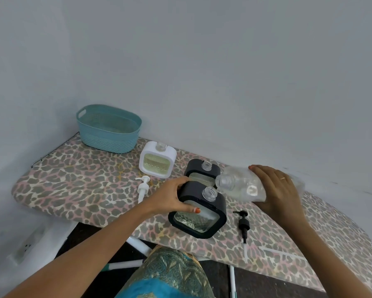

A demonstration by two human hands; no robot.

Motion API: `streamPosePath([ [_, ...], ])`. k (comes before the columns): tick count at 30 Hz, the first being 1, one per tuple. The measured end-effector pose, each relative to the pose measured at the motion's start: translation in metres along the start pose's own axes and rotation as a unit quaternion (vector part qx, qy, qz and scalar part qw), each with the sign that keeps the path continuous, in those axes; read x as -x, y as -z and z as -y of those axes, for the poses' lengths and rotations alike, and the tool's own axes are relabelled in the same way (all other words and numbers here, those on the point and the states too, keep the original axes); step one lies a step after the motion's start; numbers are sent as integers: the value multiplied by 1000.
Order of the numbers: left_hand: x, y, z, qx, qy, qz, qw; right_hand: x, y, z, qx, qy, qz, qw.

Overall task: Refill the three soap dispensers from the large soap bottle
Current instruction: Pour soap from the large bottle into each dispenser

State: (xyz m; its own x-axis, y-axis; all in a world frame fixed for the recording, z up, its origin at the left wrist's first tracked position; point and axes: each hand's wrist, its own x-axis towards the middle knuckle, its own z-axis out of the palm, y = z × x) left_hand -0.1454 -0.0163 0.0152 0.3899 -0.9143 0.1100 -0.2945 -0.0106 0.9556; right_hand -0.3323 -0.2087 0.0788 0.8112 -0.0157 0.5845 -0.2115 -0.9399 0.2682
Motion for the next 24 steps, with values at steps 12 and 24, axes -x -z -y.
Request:
streamPosePath([
  [12,-35,-37,-20,31,-22,-32,999,34,8,-10,-248,-331,-67,908],
  [24,-104,-101,-35,73,-21,-72,994,84,-11,-48,-315,-504,-195,780],
])
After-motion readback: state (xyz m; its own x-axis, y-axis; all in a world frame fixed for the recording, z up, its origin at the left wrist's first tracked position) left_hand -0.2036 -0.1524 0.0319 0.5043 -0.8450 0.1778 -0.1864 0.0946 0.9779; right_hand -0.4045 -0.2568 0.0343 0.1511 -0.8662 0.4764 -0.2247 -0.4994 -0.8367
